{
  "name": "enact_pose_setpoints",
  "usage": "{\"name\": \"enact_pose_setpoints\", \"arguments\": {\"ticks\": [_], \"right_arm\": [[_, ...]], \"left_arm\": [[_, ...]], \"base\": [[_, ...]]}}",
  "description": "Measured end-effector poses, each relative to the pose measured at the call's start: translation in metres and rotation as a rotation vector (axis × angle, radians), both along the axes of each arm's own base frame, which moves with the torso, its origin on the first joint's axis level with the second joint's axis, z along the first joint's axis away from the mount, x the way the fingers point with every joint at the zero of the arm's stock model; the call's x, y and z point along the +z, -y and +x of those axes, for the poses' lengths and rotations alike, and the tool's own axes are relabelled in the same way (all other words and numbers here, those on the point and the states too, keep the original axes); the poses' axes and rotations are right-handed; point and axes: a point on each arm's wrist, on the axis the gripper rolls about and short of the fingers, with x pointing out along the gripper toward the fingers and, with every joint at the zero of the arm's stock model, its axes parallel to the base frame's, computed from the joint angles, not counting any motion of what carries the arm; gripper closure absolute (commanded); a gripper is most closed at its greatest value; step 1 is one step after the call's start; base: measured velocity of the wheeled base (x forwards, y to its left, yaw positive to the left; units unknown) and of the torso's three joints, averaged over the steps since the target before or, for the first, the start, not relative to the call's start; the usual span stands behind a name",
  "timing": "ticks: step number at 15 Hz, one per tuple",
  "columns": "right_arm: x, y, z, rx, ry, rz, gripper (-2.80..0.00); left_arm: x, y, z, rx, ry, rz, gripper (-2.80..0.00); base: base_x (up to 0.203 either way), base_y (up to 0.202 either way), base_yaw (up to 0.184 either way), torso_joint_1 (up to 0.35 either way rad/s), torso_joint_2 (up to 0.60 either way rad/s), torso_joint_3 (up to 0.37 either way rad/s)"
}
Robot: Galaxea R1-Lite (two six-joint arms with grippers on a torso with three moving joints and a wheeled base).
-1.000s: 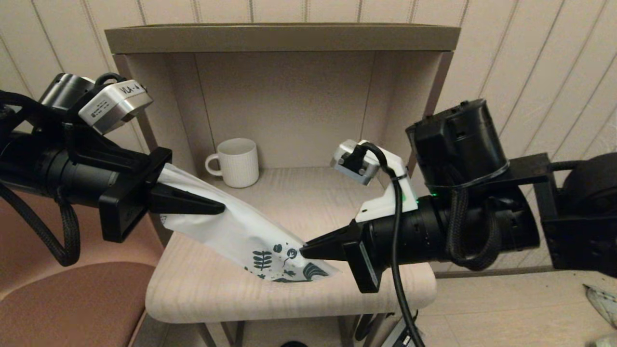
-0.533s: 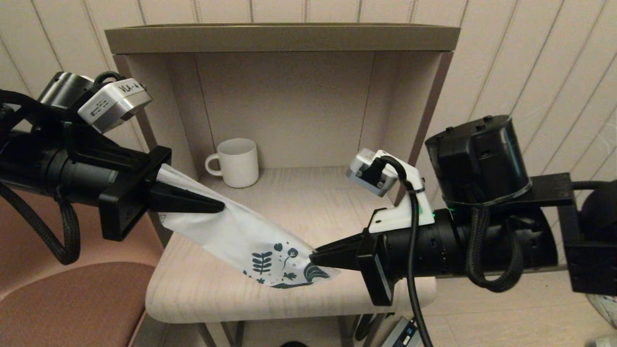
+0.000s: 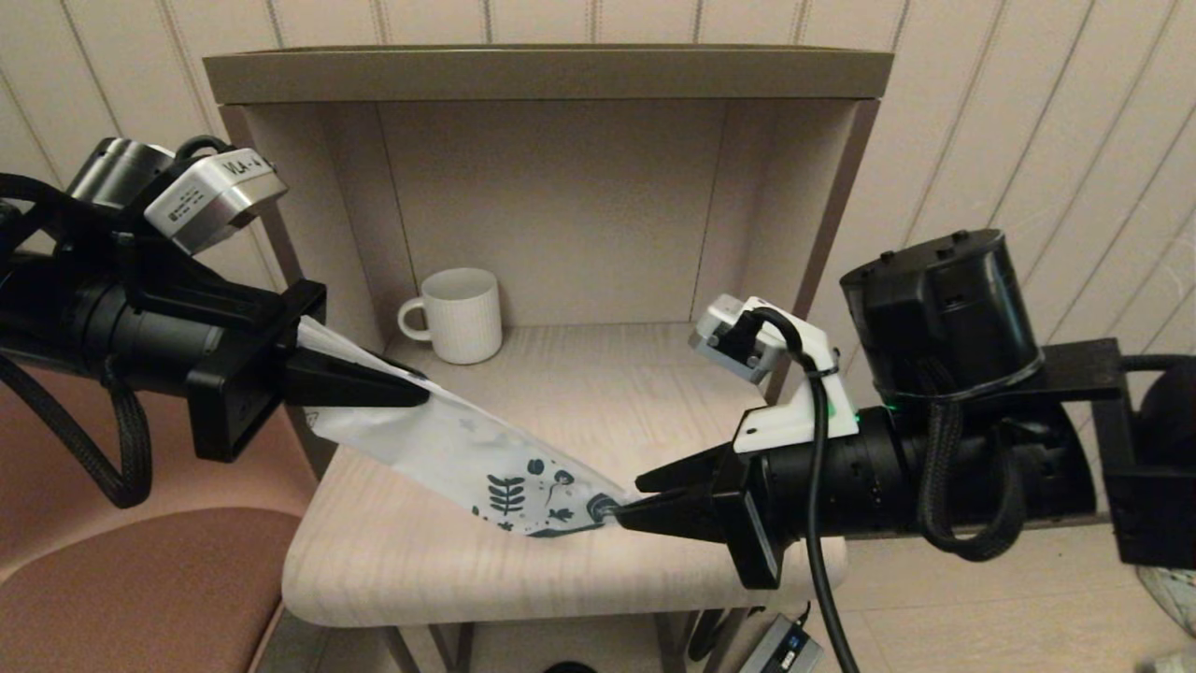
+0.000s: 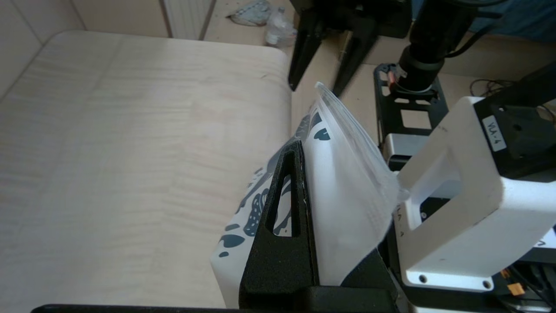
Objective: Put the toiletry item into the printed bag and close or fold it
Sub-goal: Close the strorage bag and place it on the desk
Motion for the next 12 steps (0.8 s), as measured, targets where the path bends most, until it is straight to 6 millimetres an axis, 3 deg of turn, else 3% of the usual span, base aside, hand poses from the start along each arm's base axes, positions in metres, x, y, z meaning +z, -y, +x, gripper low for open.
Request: {"name": "enact_pose_setpoints", "arguments": {"ticks": [5, 8, 12], "right_arm": [[0.001, 0.001, 0.0, 0.001, 0.008, 0.003, -2.8], [0.014, 0.007, 0.005, -0.03, 0.053, 0.049, -2.8], [0.039, 0.033, 0.02, -0.144, 0.116, 0.114, -2.8]], "left_arm": [[-0.001, 0.0, 0.0, 0.001, -0.002, 0.002, 0.0], [-0.001, 0.001, 0.005, 0.008, -0.012, 0.006, 0.0], [-0.009, -0.002, 0.04, 0.067, -0.094, 0.012, 0.0]], "base": [[0.0, 0.0, 0.0, 0.0, 0.0, 0.0], [0.0, 0.0, 0.0, 0.0, 0.0, 0.0], [0.0, 0.0, 0.0, 0.0, 0.0, 0.0]]}}
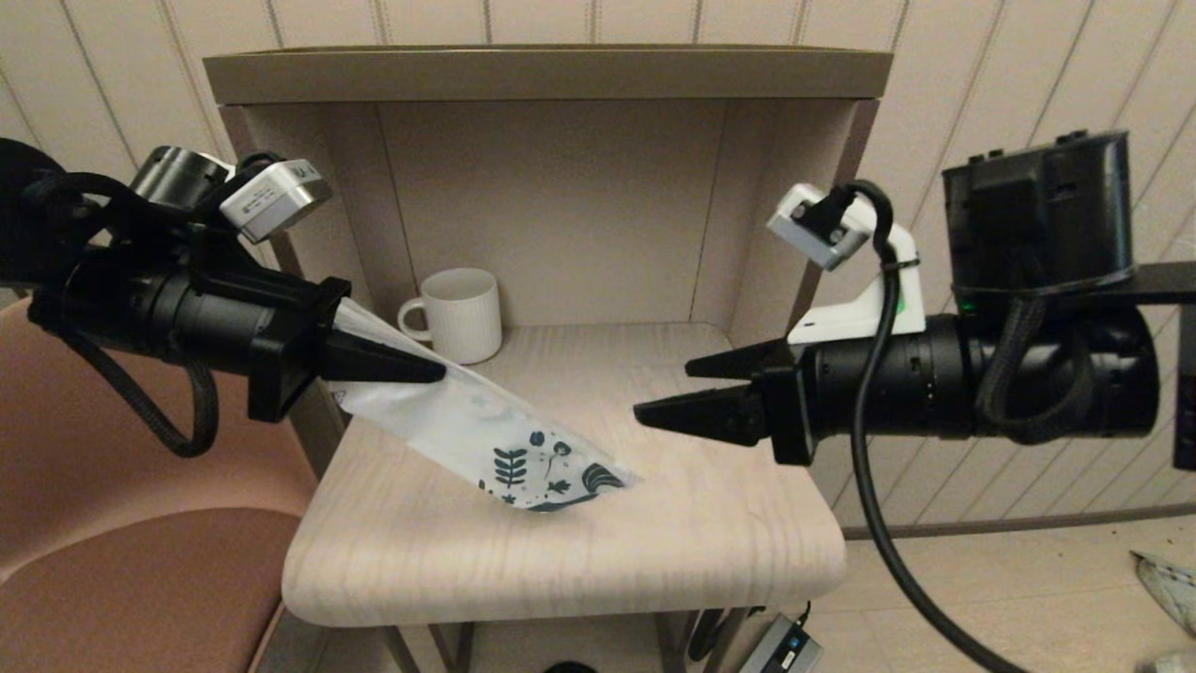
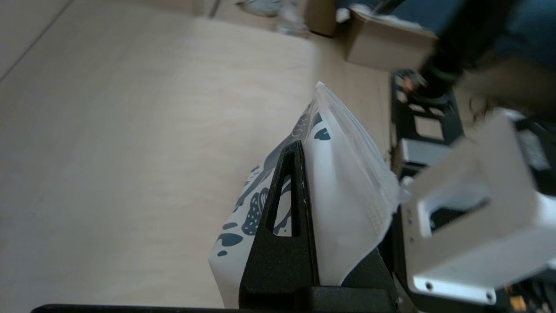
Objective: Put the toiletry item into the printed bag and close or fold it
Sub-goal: Close the strorage bag and place it on the desk
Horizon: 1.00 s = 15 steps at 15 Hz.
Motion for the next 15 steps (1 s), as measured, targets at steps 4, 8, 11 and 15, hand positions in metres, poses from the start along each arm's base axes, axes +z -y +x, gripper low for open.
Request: {"name": "enact_pose_setpoints", "arguments": {"ticks": [4, 8, 11, 15], "right_arm": [[0.008, 0.024, 0.003, -0.077, 0.019, 0.021, -2.8], [-0.002, 0.028, 0.0, -0.082, 0.004, 0.015, -2.8], [-0.005, 0.028, 0.0, -0.079, 0.038, 0.036, -2.8], [-0.013, 0.028, -0.001, -0.077, 0.025, 0.028, -2.8]], "left_arm": [[0.001, -0.005, 0.051, 0.125, -0.198, -0.031, 0.0], [0.0, -0.007, 0.072, 0.219, -0.356, -0.047, 0.0], [-0.004, -0.006, 0.073, 0.211, -0.351, -0.044, 0.0], [-0.008, -0.003, 0.071, 0.195, -0.361, -0.038, 0.0]], "base": [[0.0, 0.0, 0.0, 0.0, 0.0, 0.0], [0.0, 0.0, 0.0, 0.0, 0.0, 0.0], [0.0, 0.0, 0.0, 0.0, 0.0, 0.0], [0.0, 0.0, 0.0, 0.0, 0.0, 0.0]]}}
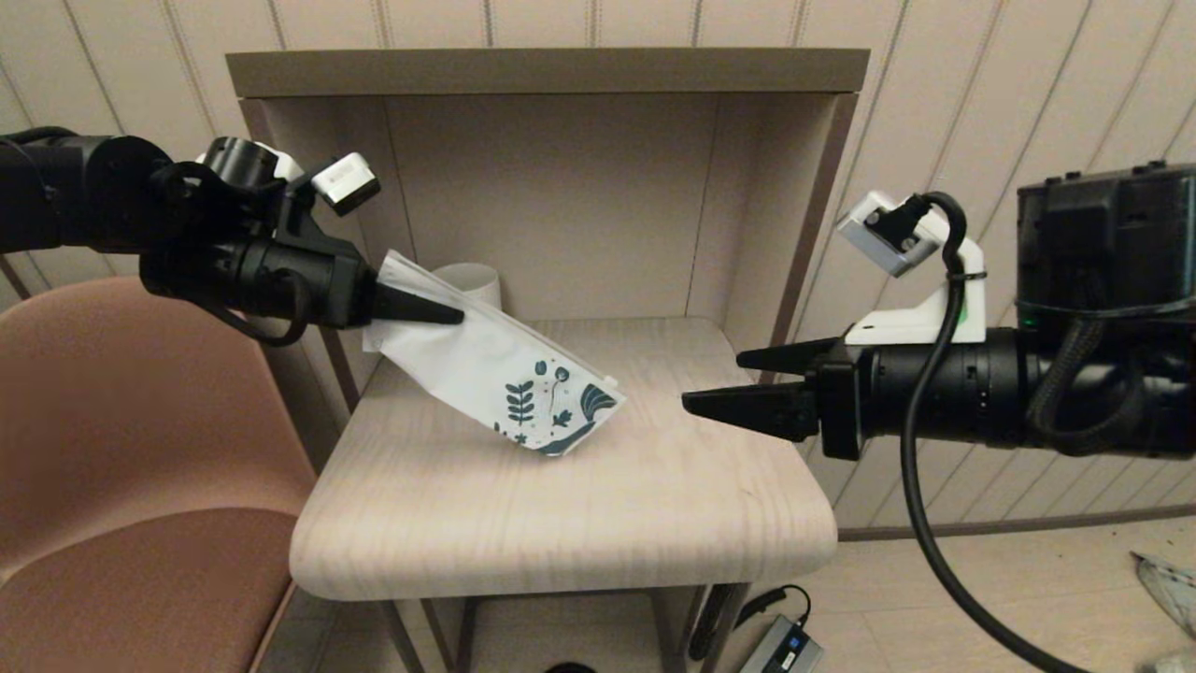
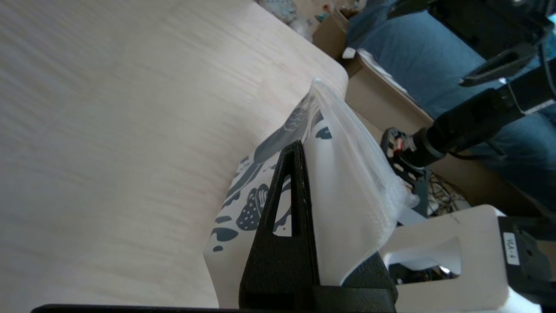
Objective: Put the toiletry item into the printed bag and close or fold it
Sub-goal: Close the strorage bag and place it on the desk
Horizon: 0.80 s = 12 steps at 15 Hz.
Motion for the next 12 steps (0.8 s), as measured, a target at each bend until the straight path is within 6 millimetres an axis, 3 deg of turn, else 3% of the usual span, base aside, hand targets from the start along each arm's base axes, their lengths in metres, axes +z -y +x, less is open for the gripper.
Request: {"name": "enact_pose_setpoints", "arguments": {"ticks": [3, 5, 12], "right_arm": [[-0.002, 0.0, 0.0, 0.001, 0.0, -0.004, -2.8], [-0.002, 0.0, 0.0, 0.002, 0.001, -0.006, -2.8], [0.001, 0.001, -0.004, 0.008, 0.014, -0.001, -2.8]], "left_arm": [[-0.008, 0.006, -0.009, -0.024, -0.038, 0.007, 0.0], [-0.012, 0.009, -0.026, -0.049, -0.045, 0.015, 0.0], [0.011, 0.009, -0.114, -0.104, -0.019, 0.018, 0.0]], "base": [[0.0, 0.0, 0.0, 0.0, 0.0, 0.0], [0.0, 0.0, 0.0, 0.0, 0.0, 0.0], [0.0, 0.0, 0.0, 0.0, 0.0, 0.0]]}}
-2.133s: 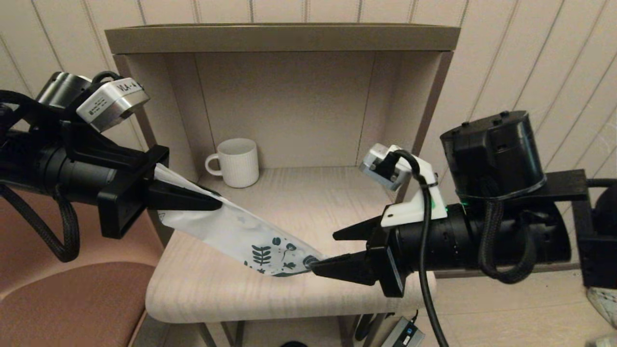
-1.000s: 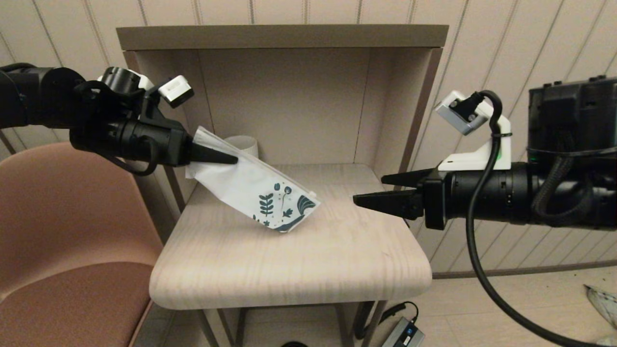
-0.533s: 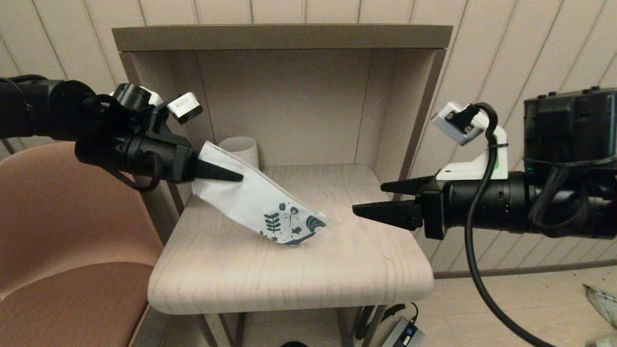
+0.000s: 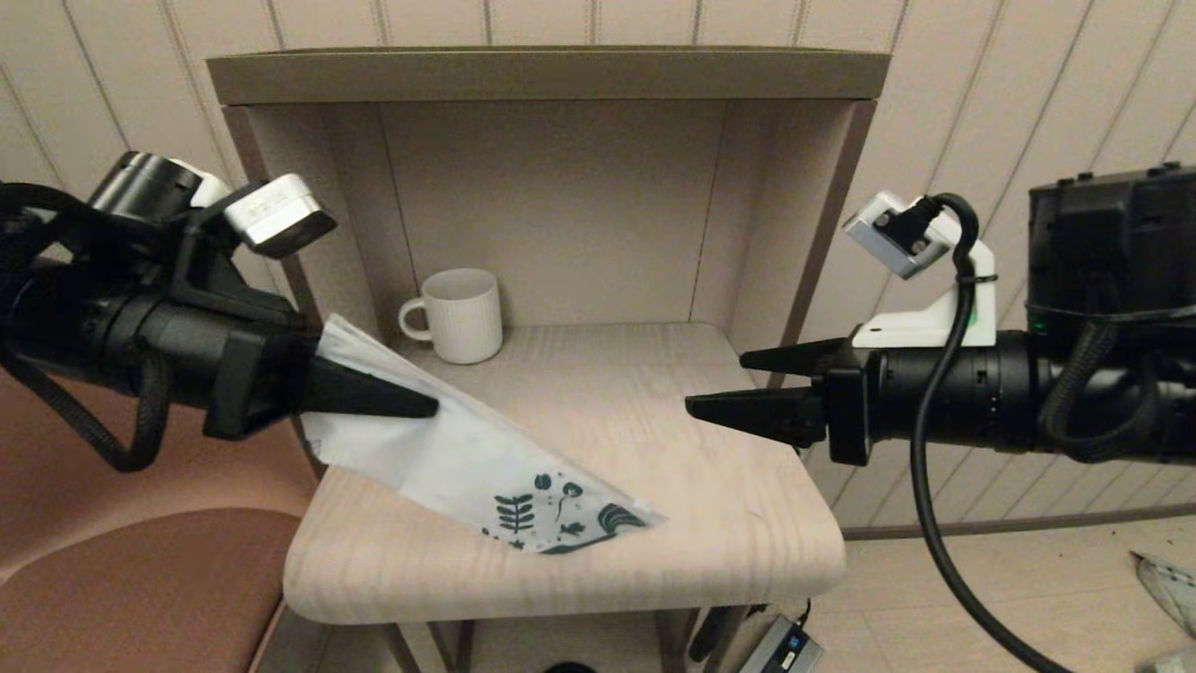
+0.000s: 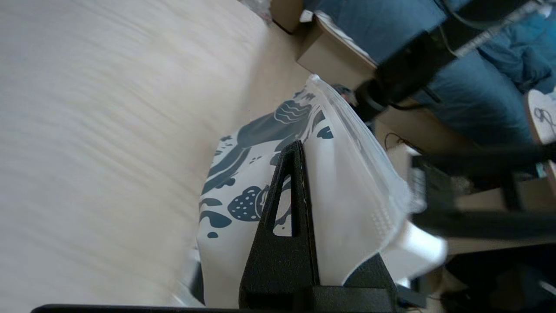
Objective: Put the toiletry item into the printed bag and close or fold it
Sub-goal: Close the strorage bag and place it on the desk
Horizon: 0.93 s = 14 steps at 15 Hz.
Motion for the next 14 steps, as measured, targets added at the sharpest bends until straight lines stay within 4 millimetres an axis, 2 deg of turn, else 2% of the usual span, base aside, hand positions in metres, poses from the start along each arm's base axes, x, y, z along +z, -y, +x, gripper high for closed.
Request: {"name": "enact_pose_setpoints", "arguments": {"ticks": [3, 4, 6, 8, 11, 14], "right_arm": [[0.004, 0.001, -0.004, 0.006, 0.009, 0.009, -2.8], [0.005, 0.001, -0.006, 0.007, 0.014, 0.013, 0.0], [0.004, 0.002, -0.009, 0.01, 0.014, 0.01, 0.0], [0.004, 0.002, -0.013, 0.017, 0.013, 0.013, 0.0], [0.005, 0.0, -0.018, 0.037, 0.017, 0.016, 0.0], [0.006, -0.001, -0.02, 0.041, 0.018, 0.018, 0.0]], "left_arm": [[0.0, -0.008, -0.038, 0.028, -0.009, 0.027, 0.0], [0.001, -0.01, -0.048, 0.051, -0.022, 0.036, 0.0], [0.007, -0.013, -0.058, 0.124, -0.074, 0.048, 0.0], [0.013, -0.011, -0.059, 0.217, -0.098, 0.062, 0.0], [0.019, 0.008, -0.058, 0.372, -0.085, 0.097, 0.0], [0.023, 0.04, -0.054, 0.534, -0.03, 0.096, 0.0]], "base": [[0.0, 0.0, 0.0, 0.0, 0.0, 0.0], [0.0, 0.0, 0.0, 0.0, 0.0, 0.0], [0.0, 0.0, 0.0, 0.0, 0.0, 0.0], [0.0, 0.0, 0.0, 0.0, 0.0, 0.0], [0.0, 0.0, 0.0, 0.0, 0.0, 0.0], [0.0, 0.0, 0.0, 0.0, 0.0, 0.0]]}}
